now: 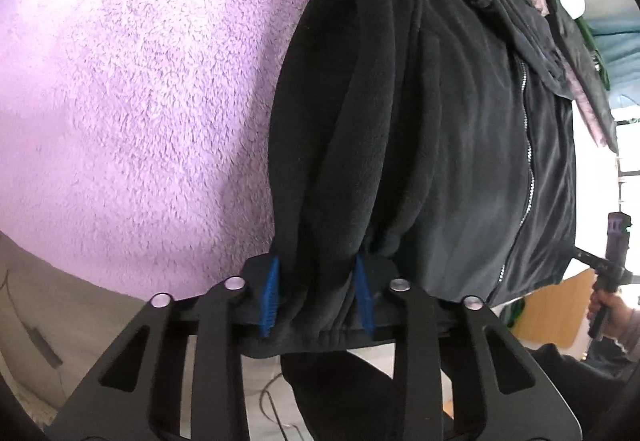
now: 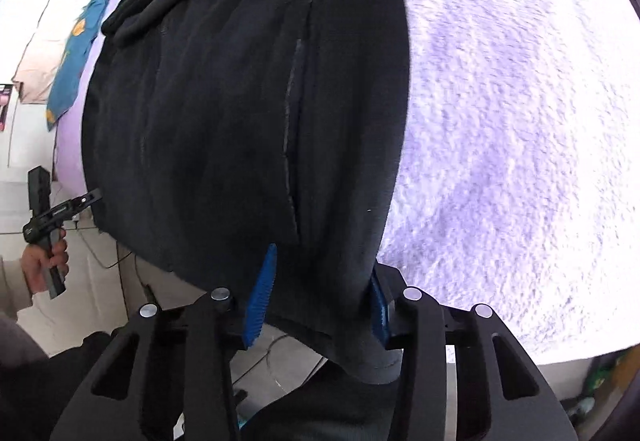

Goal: Fold large clothes
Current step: 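Close both grippers on the jacket hem, then lift the hem with both grippers and fold it toward the collar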

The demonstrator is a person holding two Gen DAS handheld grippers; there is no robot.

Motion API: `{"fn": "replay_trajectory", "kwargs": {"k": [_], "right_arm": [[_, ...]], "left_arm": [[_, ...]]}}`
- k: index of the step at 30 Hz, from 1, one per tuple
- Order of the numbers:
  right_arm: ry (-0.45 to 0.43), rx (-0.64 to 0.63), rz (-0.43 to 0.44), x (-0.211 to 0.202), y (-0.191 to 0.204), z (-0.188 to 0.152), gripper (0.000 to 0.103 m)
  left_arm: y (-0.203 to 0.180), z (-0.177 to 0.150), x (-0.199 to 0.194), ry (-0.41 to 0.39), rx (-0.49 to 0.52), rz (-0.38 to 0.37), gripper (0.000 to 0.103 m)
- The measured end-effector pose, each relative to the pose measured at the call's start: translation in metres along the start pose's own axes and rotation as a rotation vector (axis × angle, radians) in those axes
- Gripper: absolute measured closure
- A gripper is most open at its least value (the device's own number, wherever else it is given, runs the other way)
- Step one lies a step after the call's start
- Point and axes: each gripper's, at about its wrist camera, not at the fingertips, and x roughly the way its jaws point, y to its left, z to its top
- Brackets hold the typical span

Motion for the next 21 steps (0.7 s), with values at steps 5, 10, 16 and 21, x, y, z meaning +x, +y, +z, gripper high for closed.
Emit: {"fn": "replay_trajectory", "kwargs": {"k": [5, 10, 16, 21], "right_arm": [[0.022, 0.020, 0.015, 0.005, 0.000, 0.009, 0.081], [0.051, -0.034, 0.034, 0.004, 0.009, 0.016, 0.086], [0.055, -0.079, 0.069, -0.007, 0.022, 0.024, 0.087], [0.034, -0.122, 0.110, -0.033, 0.028, 0.027, 0.087]], "left_arm": [[-0.011, 0.004, 0.004, 0.023, 0.015, -0.007, 0.088], [-0.019, 0.005, -0.001, 0.031, 0.044, 0.004, 0.090], [-0.025, 0.008, -0.018, 0.033, 0.041, -0.024, 0.091], [-0.030, 0.010, -0.043, 0.024, 0.037, -0.077, 0.091]]}}
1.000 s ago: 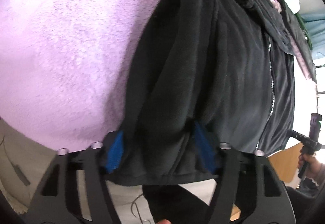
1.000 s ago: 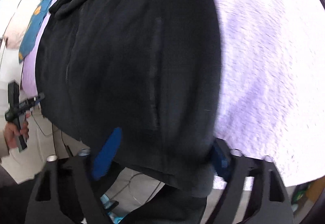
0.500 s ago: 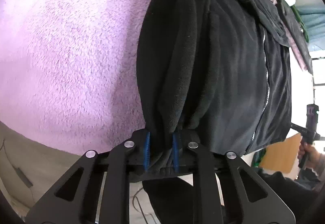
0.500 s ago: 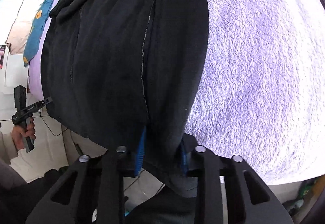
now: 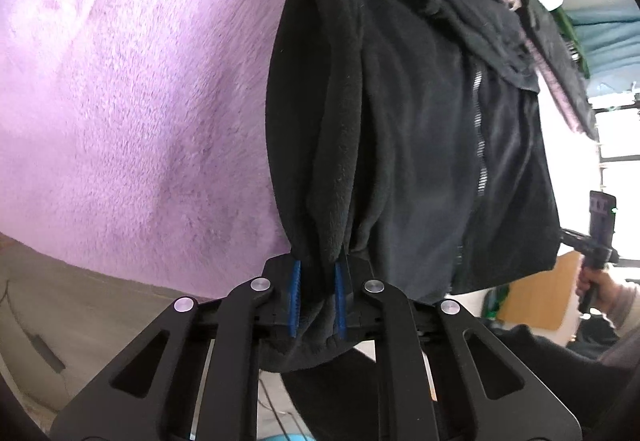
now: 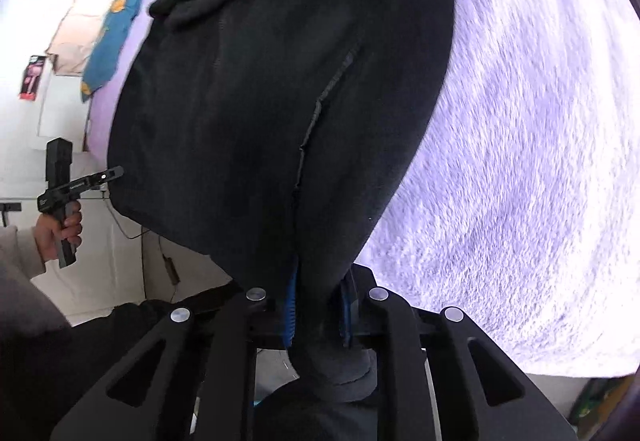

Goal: Fold large clothes
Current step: 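Lift the hem with both grippers and fold it toward the collar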

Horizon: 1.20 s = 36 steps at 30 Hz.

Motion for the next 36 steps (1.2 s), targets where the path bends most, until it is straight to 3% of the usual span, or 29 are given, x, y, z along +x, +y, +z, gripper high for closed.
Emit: {"fn": "replay_trajectory", "kwargs": {"k": [9, 14, 20, 27, 36], "right_arm": [[-0.077, -0.176, 0.018, -0.062, 0.036, 0.026, 0.089], [-0.138, -0.279, 0.000, -0.102, 0.050, 0.049, 0.091], [-0.263, -0.280, 0.033, -0.146, 0.045, 0.085, 0.091], [-0.395, -0.277, 0.085, -0.171, 0.043, 0.133, 0.091], [-0.474, -0.309, 0.078, -0.183, 0.050, 0.183, 0.091]], "left_arm": [[-0.038, 0.025, -0.041, -0.001, 0.124, 0.004, 0.091], [-0.056, 0.057, -0.067, -0.025, 0.104, -0.021, 0.091], [-0.064, 0.106, -0.093, -0.026, 0.081, 0.003, 0.091], [-0.071, 0.172, -0.124, -0.083, 0.041, -0.062, 0.091], [-0.084, 0.230, -0.137, -0.145, 0.033, -0.045, 0.091]]}}
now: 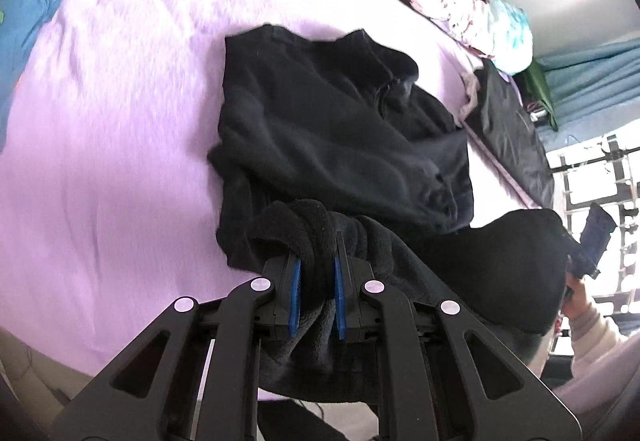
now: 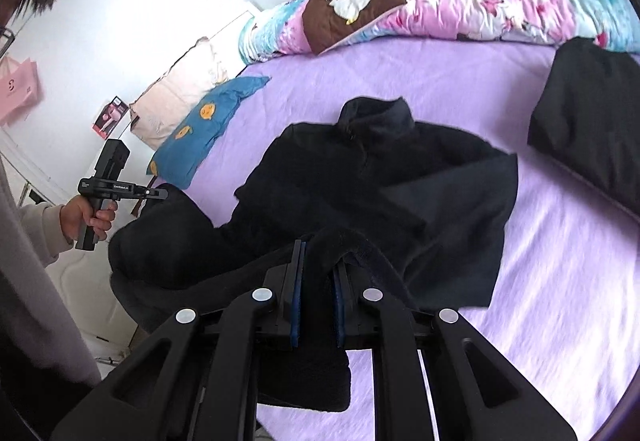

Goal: Fold large clothes
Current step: 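Lift the hem with both grippers and fold it toward the collar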

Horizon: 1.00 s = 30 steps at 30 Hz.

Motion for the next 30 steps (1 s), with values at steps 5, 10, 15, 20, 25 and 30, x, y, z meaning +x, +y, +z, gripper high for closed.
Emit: {"fn": "replay_trajectory", "kwargs": {"k": [5, 10, 15, 20, 25, 30], "right_arm": [[-0.055, 0.034, 0.002, 0.006, -0.017, 0.025, 0.091], [-0.098, 0.069, -0.021, 0.017, -0.039, 0.038, 0.091], [-0.133, 0.125, -0.034, 0.040, -0.066, 0.051, 0.091], [-0.120, 0.170, -0.070, 0.078, -0.100, 0.065, 0.091], [-0.055, 0.182, -0.126, 0.126, -0.132, 0.074, 0.091], [0.056, 0.191, -0.211, 0.168, -0.165, 0.066, 0.092]], "left_arm": [[-0.005, 0.031, 0.002, -0.037, 0.007, -0.003, 0.091], [-0.009, 0.064, 0.014, -0.063, -0.018, -0.014, 0.091], [-0.016, 0.102, 0.035, -0.090, -0.056, -0.029, 0.091], [-0.020, 0.141, 0.072, -0.080, -0.058, 0.014, 0.091], [0.002, 0.168, 0.125, -0.040, -0.110, 0.086, 0.090], [0.037, 0.175, 0.182, 0.028, -0.117, 0.226, 0.089]]}}
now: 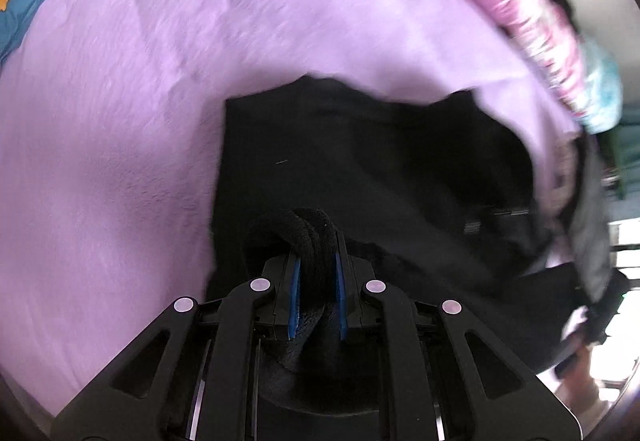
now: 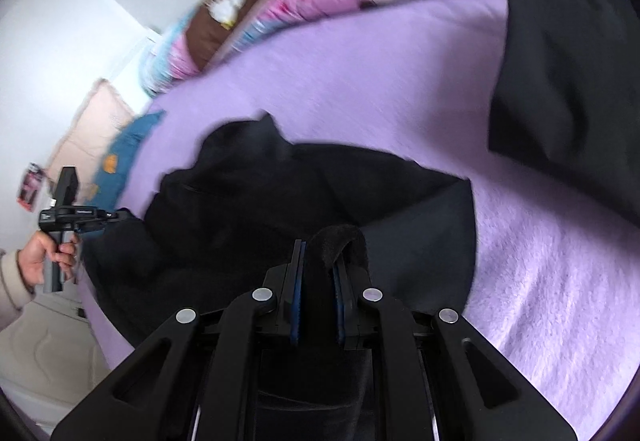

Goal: Fold large clothes
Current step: 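Lift the hem with both grippers and fold it toward the collar, then lower the folded hem onto the jacket and open both grippers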

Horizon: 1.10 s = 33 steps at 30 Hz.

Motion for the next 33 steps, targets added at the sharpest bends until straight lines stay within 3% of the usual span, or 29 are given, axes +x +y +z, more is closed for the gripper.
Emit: {"fn": "replay_trajectory", "kwargs": {"k": [7, 13, 15, 16, 18, 19, 21, 25, 30, 33], "right_arm": [[0.051, -0.004, -0.037, 0.031, -0.010, -0.006, 0.091], [0.026, 0.062, 0.019, 0.020, -0.015, -0.005, 0.088], [0.006, 0.085, 0.063, 0.009, -0.014, -0.004, 0.084], [-0.008, 0.087, 0.085, 0.002, -0.012, -0.004, 0.077], [-0.062, 0.090, 0.084, -0.018, -0.006, -0.006, 0.043], [-0.118, 0.096, 0.083, -0.031, -0.005, -0.008, 0.016], [-0.175, 0.118, 0.103, -0.050, -0.007, -0.011, 0.015], [-0.221, 0.150, 0.099, -0.073, -0.009, -0.019, 0.015], [-0.173, 0.075, 0.075, -0.070, 0.013, -0.034, 0.015], [-0.139, 0.005, 0.059, -0.066, 0.029, -0.042, 0.015]], "left_arm": [[-0.010, -0.003, 0.038, -0.009, 0.135, 0.127, 0.085], [0.003, 0.004, 0.026, 0.001, 0.078, 0.051, 0.080], [0.008, 0.005, 0.016, -0.005, 0.061, 0.007, 0.067], [0.010, 0.005, 0.011, -0.008, 0.057, -0.003, 0.063], [0.018, 0.004, -0.009, -0.047, 0.032, -0.054, 0.008], [0.024, 0.004, -0.024, -0.104, 0.019, -0.071, 0.006], [0.032, 0.004, -0.045, -0.152, 0.001, -0.127, 0.006], [0.040, 0.001, -0.061, -0.169, -0.028, -0.083, 0.006], [0.029, -0.020, -0.070, -0.177, 0.010, -0.033, 0.006], [0.007, -0.038, -0.072, -0.187, 0.103, 0.020, 0.006]]}}
